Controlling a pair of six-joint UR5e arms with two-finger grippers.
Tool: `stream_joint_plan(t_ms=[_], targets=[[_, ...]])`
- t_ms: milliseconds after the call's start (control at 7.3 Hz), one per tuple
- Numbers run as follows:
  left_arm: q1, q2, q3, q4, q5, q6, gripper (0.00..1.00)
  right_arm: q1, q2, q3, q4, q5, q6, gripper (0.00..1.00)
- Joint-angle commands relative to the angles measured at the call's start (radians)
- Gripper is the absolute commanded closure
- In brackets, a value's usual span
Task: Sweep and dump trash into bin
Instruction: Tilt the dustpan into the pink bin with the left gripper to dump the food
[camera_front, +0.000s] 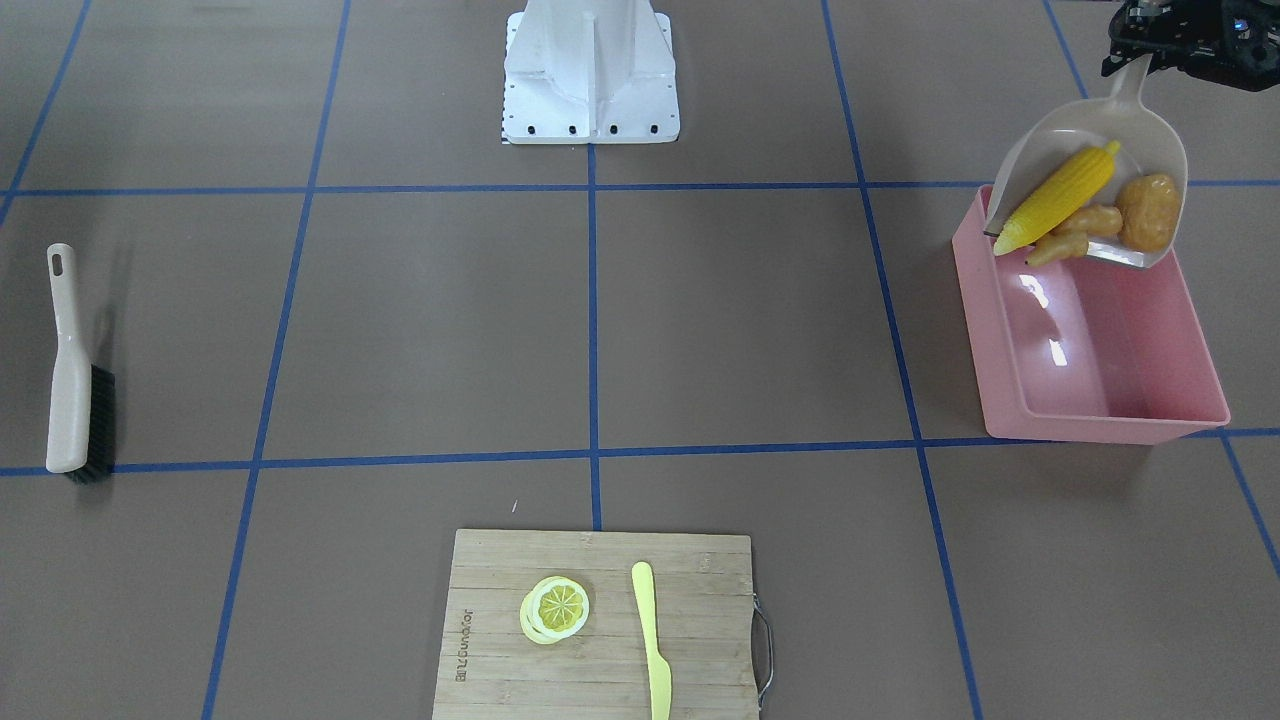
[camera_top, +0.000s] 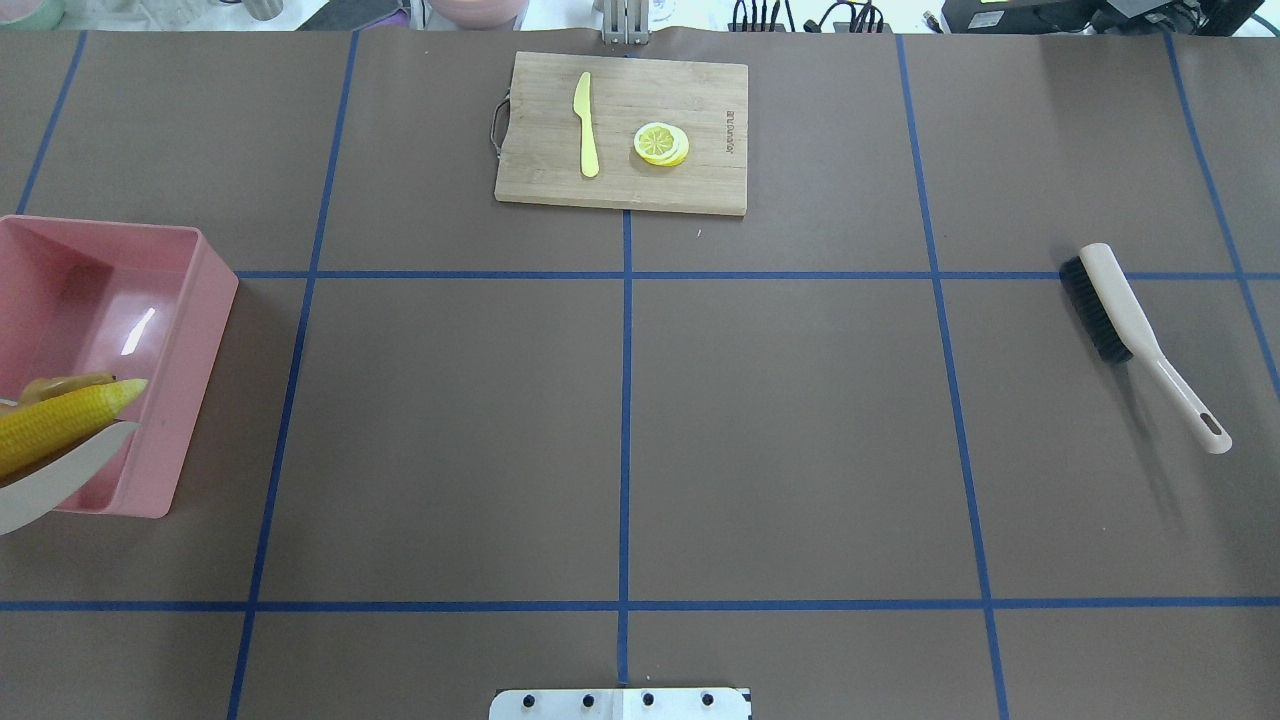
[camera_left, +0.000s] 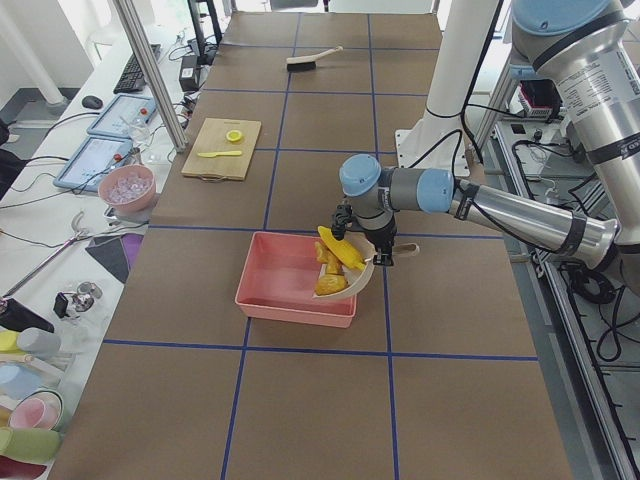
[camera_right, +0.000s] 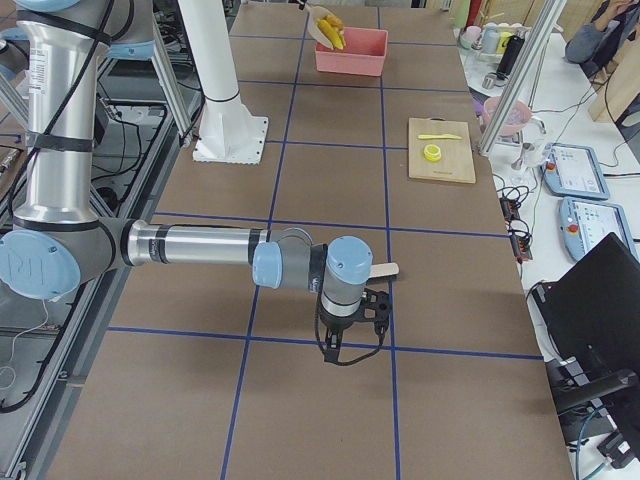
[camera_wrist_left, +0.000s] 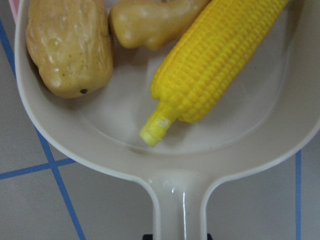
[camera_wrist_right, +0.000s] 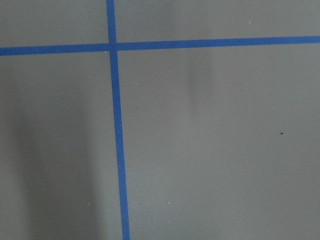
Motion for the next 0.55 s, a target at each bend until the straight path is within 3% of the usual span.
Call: stream_joint_plan(t_ms=[0, 411], targets=[[0.002, 0.011, -0.077, 0.119, -0.002, 0.0, 1.0, 0.0, 0.006, -0.001, 0.001, -0.016, 0.005, 0.0], [0.034, 0.002, -0.151, 0.321, 0.0, 0.005, 1.0, 0.0, 0.006, 0.004, 0.001, -0.021, 0.0, 0.0]])
